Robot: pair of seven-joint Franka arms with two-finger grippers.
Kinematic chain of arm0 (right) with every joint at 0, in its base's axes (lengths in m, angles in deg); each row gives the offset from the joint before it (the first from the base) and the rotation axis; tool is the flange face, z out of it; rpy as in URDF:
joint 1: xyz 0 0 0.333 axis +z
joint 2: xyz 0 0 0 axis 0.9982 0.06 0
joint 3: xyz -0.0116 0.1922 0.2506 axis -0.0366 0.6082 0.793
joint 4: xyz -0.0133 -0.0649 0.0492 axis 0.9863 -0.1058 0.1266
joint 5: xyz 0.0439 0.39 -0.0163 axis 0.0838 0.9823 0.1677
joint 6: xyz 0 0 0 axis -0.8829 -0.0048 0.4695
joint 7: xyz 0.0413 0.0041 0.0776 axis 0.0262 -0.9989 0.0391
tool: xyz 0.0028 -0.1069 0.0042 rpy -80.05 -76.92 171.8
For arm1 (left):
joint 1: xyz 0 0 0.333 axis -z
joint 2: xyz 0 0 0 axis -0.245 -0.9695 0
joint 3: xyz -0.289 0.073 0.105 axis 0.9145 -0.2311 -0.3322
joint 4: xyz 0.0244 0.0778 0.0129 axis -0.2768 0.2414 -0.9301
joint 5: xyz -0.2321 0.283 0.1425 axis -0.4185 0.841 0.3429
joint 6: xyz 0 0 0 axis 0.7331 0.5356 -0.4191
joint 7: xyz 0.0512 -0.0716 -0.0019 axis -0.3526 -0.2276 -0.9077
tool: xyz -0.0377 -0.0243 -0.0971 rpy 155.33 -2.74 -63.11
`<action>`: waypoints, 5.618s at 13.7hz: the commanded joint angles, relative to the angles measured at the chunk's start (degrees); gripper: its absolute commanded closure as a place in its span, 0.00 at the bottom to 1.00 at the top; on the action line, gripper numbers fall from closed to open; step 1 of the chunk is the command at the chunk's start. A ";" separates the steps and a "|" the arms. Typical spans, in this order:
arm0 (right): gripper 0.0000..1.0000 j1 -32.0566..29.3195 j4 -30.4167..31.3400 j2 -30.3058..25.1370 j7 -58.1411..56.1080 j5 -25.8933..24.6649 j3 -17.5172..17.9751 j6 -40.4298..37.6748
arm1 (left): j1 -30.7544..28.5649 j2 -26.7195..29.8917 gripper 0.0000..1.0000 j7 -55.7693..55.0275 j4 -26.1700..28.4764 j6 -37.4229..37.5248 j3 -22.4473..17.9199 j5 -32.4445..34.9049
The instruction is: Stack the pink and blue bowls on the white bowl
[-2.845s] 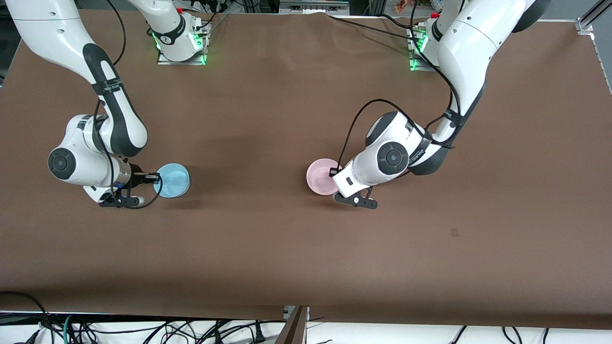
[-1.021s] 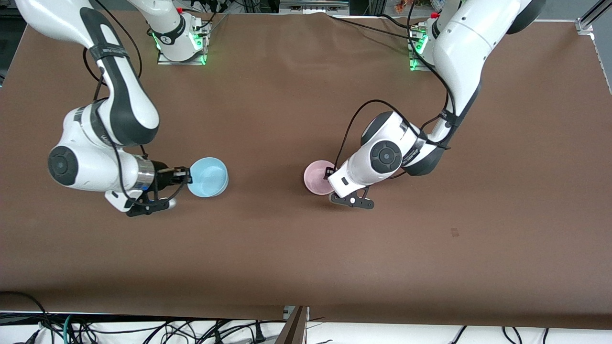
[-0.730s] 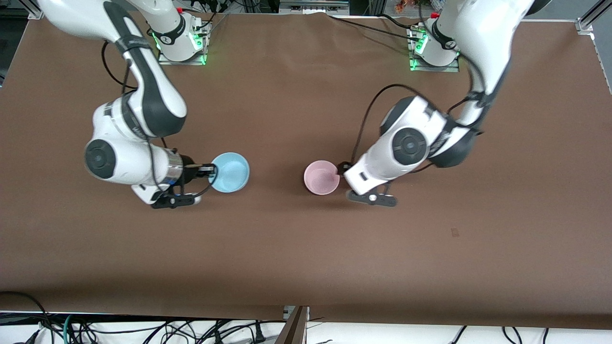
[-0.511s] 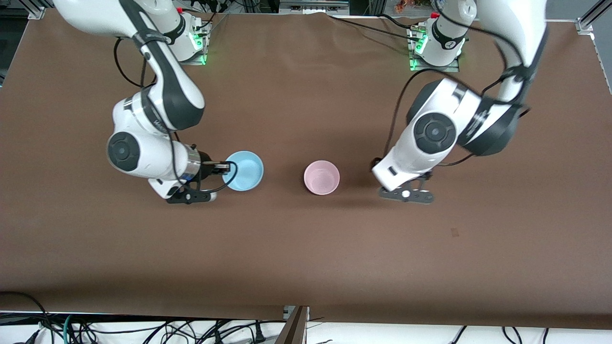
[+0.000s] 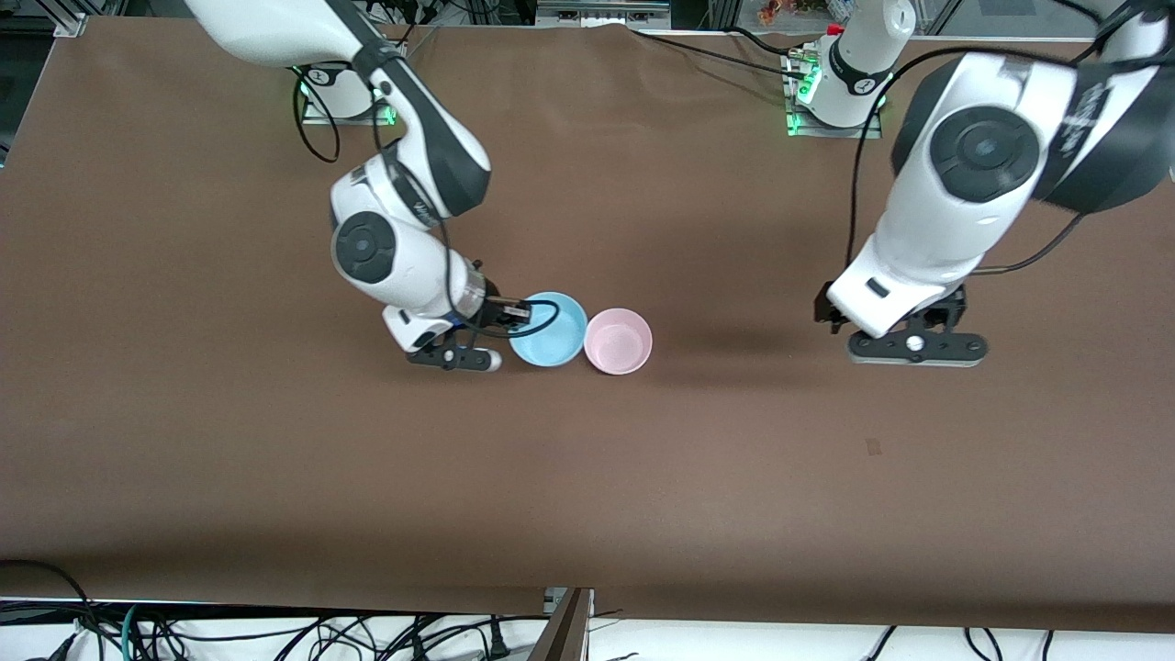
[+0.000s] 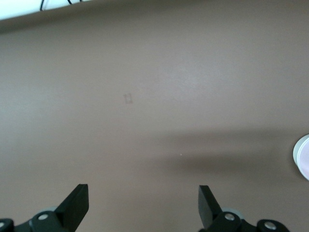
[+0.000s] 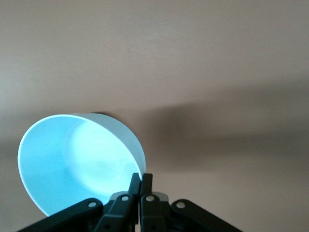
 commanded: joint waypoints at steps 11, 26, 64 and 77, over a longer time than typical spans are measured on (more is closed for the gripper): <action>1.00 8.33 -1.18 6.29 10.99 -1.21 -0.74 10.49 | 2.49 24.76 0.00 25.66 17.15 -5.27 -21.45 -16.18; 1.00 8.86 -1.18 9.28 10.91 -1.30 -0.74 14.36 | 3.28 18.35 0.00 24.78 12.33 -0.44 -26.02 -19.17; 0.00 -19.61 -8.29 -13.99 -32.95 -13.34 -3.38 -36.51 | 1.70 17.47 0.00 20.73 8.99 8.70 -23.91 -18.72; 0.00 -26.39 -3.81 -28.51 -39.63 -17.30 -3.46 -44.24 | 1.52 17.55 0.00 20.73 7.67 8.88 -23.47 -18.72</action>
